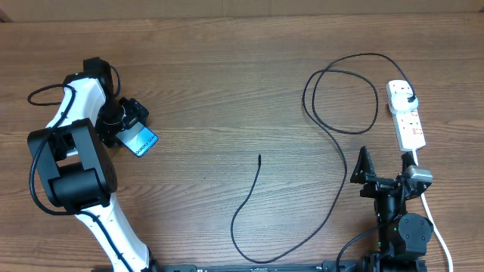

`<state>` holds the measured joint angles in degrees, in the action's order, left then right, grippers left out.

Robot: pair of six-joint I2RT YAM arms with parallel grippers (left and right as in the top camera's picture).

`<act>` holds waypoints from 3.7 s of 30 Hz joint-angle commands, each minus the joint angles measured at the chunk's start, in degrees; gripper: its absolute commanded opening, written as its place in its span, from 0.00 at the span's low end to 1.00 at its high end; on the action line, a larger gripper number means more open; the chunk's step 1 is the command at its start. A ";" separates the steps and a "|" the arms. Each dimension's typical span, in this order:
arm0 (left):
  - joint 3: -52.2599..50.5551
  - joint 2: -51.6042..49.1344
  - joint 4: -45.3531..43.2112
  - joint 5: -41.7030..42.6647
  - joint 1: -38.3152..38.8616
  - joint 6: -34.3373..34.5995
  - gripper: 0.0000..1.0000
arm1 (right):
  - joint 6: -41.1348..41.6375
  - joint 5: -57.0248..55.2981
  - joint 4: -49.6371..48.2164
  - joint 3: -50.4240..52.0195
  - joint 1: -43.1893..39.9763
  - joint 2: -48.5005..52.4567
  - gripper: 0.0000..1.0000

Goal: Plug charger to phone and switch on socket

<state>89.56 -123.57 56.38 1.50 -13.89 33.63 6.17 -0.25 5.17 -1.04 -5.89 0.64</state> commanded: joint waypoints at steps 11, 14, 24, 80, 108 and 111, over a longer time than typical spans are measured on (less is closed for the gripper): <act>-0.50 -1.79 -0.02 1.60 -0.24 -1.09 0.85 | -0.26 -0.09 -0.33 0.59 0.26 -0.24 1.00; -0.50 -1.79 -0.04 1.60 -0.24 -1.09 0.85 | -0.26 -0.09 -0.33 0.59 0.26 -0.26 1.00; -0.50 -1.79 -0.04 1.55 -0.24 -1.09 0.82 | -0.26 -0.09 -0.33 0.59 0.26 -0.26 1.00; -0.50 -1.79 0.17 1.55 -0.24 -1.11 0.30 | -0.26 -0.09 -0.33 0.59 0.26 -0.26 1.00; 0.02 -1.75 0.61 1.60 -0.24 -1.09 0.04 | -0.26 -0.09 -0.33 0.59 0.26 -0.24 1.00; 0.50 -1.03 0.55 2.03 -0.24 -1.07 0.04 | -0.26 -0.09 -0.33 0.59 0.26 -0.26 1.00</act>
<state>89.73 -123.57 56.75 1.54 -13.91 33.41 6.15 -0.25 5.17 -1.04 -5.89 0.64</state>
